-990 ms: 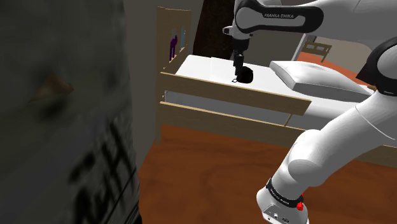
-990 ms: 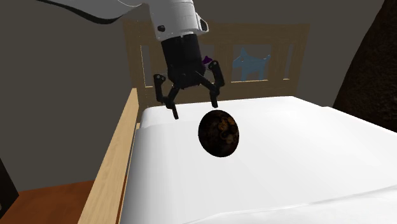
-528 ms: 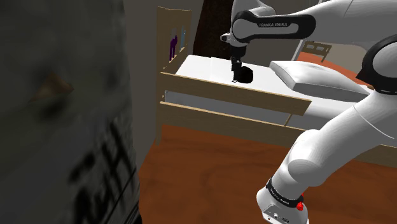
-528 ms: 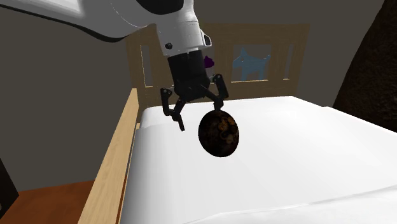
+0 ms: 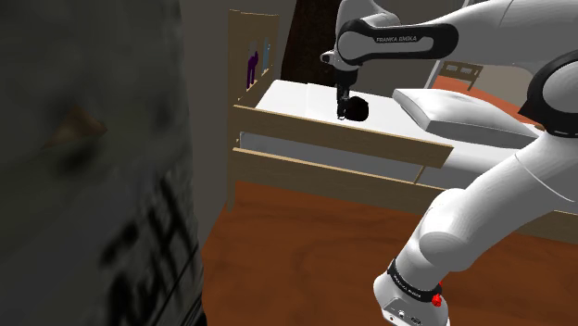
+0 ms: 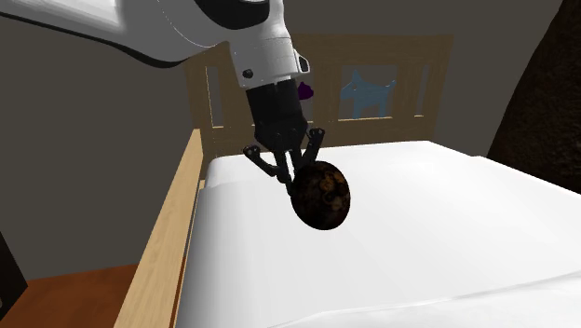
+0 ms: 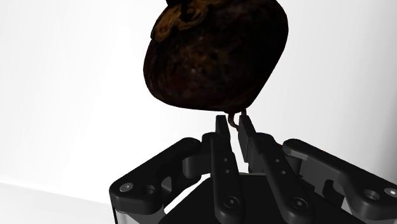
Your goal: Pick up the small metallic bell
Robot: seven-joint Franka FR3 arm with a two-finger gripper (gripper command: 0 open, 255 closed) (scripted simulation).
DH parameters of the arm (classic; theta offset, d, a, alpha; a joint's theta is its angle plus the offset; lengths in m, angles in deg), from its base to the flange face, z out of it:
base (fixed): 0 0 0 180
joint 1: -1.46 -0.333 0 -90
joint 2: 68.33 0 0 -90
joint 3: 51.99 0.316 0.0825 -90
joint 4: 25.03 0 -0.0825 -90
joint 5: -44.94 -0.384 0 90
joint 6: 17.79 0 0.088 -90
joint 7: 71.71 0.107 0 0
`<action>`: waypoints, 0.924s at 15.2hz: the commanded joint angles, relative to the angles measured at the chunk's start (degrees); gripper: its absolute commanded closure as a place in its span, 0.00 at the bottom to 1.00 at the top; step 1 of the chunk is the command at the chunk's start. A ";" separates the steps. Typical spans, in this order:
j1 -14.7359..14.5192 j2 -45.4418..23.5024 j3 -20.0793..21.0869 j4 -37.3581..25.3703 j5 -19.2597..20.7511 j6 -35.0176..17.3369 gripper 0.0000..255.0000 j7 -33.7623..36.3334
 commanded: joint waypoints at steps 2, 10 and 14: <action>0.01 0.00 -0.01 0.02 0.01 -0.01 1.00 0.01; -0.14 -0.40 0.35 -4.85 -0.39 4.36 1.00 -1.05; -0.22 -0.96 0.53 -8.45 -0.62 7.30 1.00 -1.83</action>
